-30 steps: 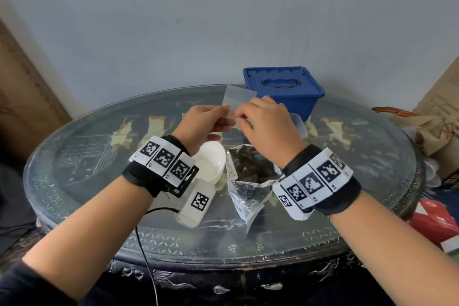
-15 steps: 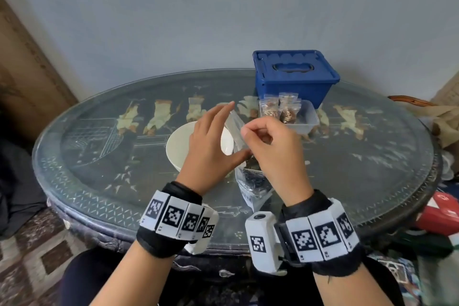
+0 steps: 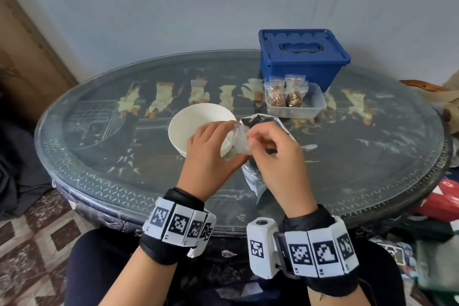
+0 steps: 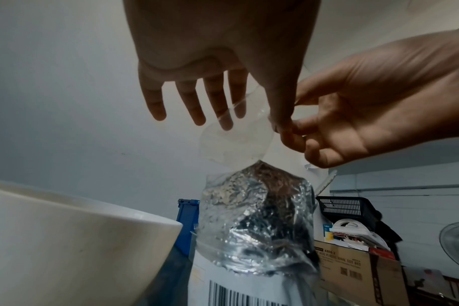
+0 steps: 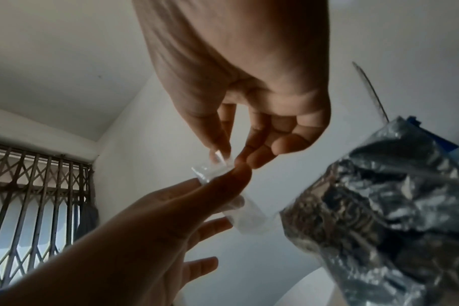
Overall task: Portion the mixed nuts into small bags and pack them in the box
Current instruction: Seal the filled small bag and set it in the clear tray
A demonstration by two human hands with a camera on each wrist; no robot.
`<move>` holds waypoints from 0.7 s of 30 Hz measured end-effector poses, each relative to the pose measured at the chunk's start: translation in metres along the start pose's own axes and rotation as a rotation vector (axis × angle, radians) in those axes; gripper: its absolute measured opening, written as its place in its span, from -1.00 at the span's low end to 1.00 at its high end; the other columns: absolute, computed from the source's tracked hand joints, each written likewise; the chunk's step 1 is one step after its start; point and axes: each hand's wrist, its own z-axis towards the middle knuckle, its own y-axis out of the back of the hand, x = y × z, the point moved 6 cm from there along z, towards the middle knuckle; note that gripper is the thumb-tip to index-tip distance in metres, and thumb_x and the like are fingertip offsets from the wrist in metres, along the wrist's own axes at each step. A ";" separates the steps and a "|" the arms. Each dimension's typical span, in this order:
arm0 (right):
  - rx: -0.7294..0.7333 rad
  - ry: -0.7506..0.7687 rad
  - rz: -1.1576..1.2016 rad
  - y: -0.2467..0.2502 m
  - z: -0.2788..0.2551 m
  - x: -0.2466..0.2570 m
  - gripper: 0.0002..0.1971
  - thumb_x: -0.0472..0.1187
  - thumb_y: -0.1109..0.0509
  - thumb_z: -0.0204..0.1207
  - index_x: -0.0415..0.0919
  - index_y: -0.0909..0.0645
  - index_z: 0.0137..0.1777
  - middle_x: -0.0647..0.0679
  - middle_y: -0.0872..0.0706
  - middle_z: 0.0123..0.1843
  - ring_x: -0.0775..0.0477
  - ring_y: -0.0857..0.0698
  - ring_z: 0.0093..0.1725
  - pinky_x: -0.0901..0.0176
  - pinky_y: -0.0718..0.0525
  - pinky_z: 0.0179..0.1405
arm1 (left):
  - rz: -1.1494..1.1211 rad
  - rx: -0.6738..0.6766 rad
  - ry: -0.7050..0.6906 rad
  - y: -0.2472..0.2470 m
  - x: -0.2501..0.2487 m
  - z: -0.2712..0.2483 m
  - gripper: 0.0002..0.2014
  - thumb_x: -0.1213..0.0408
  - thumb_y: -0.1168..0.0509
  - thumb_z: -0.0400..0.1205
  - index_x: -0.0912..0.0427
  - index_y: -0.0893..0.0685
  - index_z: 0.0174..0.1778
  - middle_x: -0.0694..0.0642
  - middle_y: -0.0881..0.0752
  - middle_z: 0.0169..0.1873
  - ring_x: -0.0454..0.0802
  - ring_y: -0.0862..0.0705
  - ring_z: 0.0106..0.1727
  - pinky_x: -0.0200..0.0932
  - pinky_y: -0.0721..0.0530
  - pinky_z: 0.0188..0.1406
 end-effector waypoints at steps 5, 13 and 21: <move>0.093 -0.014 -0.129 0.001 -0.004 0.001 -0.76 -0.42 -0.33 0.51 -0.13 -0.76 -0.02 0.07 -0.68 -0.06 0.18 -0.65 -0.09 0.55 -0.54 -0.08 | 0.024 0.013 -0.076 0.000 -0.008 -0.004 -0.57 -0.06 -0.25 0.44 0.00 -0.48 0.20 0.02 -0.65 0.04 -0.05 -0.49 0.14 -0.07 -0.43 0.12; 0.138 -0.109 -0.125 0.005 -0.007 -0.003 -0.89 -0.24 -0.44 0.48 -0.13 -0.79 -0.05 0.02 -0.73 -0.14 0.19 -0.63 -0.14 0.41 -0.59 -0.12 | -0.072 0.186 -0.211 -0.006 -0.010 -0.004 -0.54 0.00 -0.30 0.45 0.09 -0.42 0.21 0.04 -0.49 -0.07 -0.10 -0.49 -0.05 -0.39 -0.45 0.02; 0.205 -0.194 -0.133 0.006 -0.008 -0.005 -0.85 -0.07 -0.44 0.46 -0.04 -0.78 -0.04 0.10 -0.74 -0.10 0.20 -0.66 -0.12 0.37 -0.59 -0.06 | 0.086 0.219 -0.305 -0.001 -0.008 0.003 -0.35 -0.42 -0.03 0.50 -0.01 -0.39 0.31 0.03 -0.61 -0.08 -0.07 -0.52 -0.04 -0.23 -0.37 0.00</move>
